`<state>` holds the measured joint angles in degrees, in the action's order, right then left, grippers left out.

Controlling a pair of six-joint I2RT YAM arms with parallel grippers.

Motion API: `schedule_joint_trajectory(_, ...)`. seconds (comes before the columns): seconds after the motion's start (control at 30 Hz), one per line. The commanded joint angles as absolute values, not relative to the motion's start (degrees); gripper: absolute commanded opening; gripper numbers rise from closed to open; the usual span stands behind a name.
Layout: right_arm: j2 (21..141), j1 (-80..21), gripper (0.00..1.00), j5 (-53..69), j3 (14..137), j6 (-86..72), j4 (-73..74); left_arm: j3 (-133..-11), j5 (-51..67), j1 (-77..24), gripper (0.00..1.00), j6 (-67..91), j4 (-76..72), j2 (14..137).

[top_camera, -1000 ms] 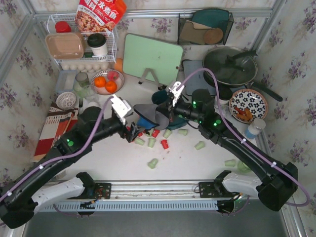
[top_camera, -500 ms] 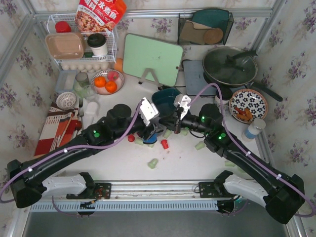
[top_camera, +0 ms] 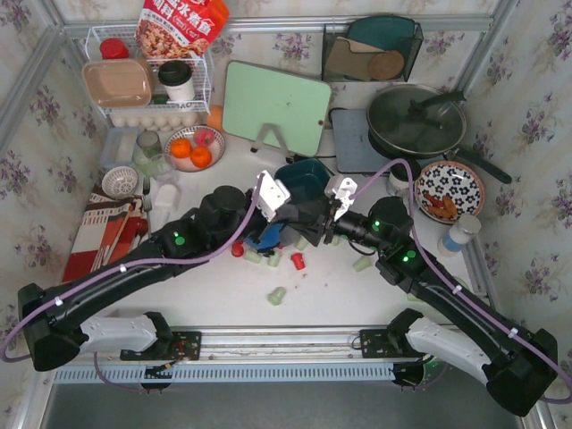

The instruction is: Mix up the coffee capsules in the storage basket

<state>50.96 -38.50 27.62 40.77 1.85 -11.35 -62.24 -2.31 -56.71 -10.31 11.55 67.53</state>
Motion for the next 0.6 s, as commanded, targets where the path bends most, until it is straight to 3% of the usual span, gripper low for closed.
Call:
schedule_joint_trajectory(0.0, 50.3, -38.4, 0.62, 20.9, 40.1, 2.4, -13.6, -65.7, -16.9, -56.3, 0.00, -8.9, 17.5, 66.6)
schedule_joint_trajectory(0.23, 48.7, -38.4, 0.78, 13.6, 37.2, 2.8, -16.4, -72.2, -26.8, -53.0, 0.00, -6.7, 26.9, 64.3)
schedule_joint_trajectory(0.57, 50.0, -38.3, 0.80, 0.3, 29.9, 3.4, -26.6, -73.1, -42.9, -40.6, 0.00, 7.6, 46.8, 59.1)
